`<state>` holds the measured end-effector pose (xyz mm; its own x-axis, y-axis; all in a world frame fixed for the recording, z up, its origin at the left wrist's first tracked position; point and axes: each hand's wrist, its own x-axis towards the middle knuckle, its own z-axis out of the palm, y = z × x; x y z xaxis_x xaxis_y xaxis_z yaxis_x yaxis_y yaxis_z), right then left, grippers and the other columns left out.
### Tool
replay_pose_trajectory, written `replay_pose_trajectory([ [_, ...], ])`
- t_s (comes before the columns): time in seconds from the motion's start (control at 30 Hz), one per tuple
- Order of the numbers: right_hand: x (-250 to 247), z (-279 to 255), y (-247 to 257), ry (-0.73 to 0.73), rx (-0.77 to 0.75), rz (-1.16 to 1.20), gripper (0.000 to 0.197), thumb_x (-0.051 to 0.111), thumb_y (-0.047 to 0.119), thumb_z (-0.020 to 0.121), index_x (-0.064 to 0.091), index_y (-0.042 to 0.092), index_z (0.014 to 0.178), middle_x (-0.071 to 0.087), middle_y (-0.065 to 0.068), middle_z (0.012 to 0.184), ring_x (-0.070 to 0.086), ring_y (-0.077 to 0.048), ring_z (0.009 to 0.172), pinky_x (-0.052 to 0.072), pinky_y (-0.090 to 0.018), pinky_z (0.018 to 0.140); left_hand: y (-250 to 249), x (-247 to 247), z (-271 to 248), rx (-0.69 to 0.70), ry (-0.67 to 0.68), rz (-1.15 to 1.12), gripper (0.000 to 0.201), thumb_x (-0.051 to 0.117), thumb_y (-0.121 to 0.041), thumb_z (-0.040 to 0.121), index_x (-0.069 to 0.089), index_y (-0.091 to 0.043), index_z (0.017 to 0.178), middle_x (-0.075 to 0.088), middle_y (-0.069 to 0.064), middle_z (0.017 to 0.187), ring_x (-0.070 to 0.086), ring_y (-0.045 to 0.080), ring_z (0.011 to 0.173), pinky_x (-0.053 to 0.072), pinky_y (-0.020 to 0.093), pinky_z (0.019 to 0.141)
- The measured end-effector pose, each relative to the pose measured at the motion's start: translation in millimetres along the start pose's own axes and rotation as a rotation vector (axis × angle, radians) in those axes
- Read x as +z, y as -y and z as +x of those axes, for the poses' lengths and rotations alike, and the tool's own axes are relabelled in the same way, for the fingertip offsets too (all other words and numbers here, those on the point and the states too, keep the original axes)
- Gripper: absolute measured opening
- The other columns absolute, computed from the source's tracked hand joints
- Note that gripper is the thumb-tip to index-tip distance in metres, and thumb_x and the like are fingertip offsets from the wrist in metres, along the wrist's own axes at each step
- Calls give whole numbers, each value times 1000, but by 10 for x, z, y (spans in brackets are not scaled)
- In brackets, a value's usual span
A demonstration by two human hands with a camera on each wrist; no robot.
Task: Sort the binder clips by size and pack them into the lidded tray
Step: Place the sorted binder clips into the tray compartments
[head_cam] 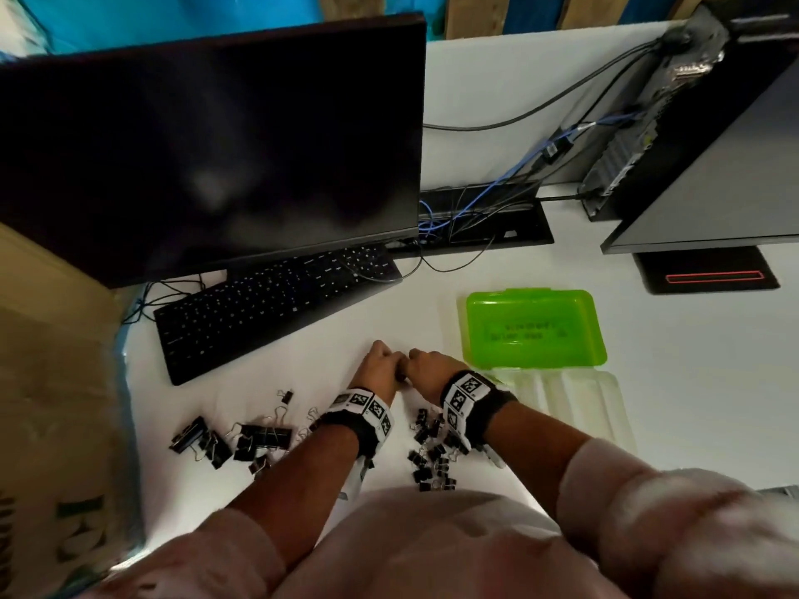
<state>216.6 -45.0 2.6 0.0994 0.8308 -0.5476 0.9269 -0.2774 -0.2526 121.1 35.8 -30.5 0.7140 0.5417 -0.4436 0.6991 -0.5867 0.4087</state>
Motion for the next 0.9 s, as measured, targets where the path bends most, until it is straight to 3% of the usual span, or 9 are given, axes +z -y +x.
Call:
replay_pose_trajectory([
  [0.17,39,114,0,-29,-59,-15,34,35,13,96,46,6,127,59,-20,114,60,-40,103,49,-46,84,99,57,-57,-74,-45,-141,23,71,-23,79,64,-15,99,53,7,99,57,26,96,40,26,80],
  [0.27,8,174,-21,-27,-9,-26,28,37,9,95,47,3,120,59,-21,116,60,-40,104,48,-44,84,110,25,-60,-102,-55,-168,19,73,-21,77,65,-15,92,58,8,99,59,27,94,45,29,81],
  [0.4,-14,196,-29,-27,70,8,31,39,9,94,37,4,125,59,-23,115,61,-41,102,48,-45,79,160,-39,-71,-107,-60,-218,13,74,-16,77,67,-16,88,60,7,100,61,24,92,47,27,83],
  [0.53,-33,252,-60,-24,104,24,43,52,12,90,37,12,130,52,-17,122,59,-39,104,50,-46,82,314,-185,-111,-136,-128,-346,10,75,-9,73,67,-13,78,59,2,84,61,21,81,40,20,71],
  [0.63,-40,346,-72,28,94,86,52,65,11,83,43,12,130,42,-12,125,59,-40,104,50,-47,87,489,-399,-178,-206,-224,-419,10,75,-4,73,68,-9,77,61,3,82,55,15,73,39,18,69],
  [0.77,-41,465,17,38,-13,45,23,55,11,89,57,10,112,51,-12,118,60,-37,103,48,-40,86,830,-685,-270,-328,-344,-472,18,78,-4,69,64,-15,66,62,3,74,63,24,74,48,26,70],
  [0.83,-58,517,101,44,-54,-30,21,54,15,91,60,7,110,56,-14,118,59,-36,104,47,-38,87,1007,-786,-336,-392,-364,-426,20,80,-7,67,63,-17,65,66,6,78,64,26,79,53,34,77],
  [0.9,-74,566,209,31,-83,-93,21,52,13,91,60,6,109,58,-16,118,60,-36,103,47,-37,85,1139,-837,-413,-461,-322,-369,18,81,-9,67,64,-15,68,69,7,84,65,24,82,54,33,79],
])
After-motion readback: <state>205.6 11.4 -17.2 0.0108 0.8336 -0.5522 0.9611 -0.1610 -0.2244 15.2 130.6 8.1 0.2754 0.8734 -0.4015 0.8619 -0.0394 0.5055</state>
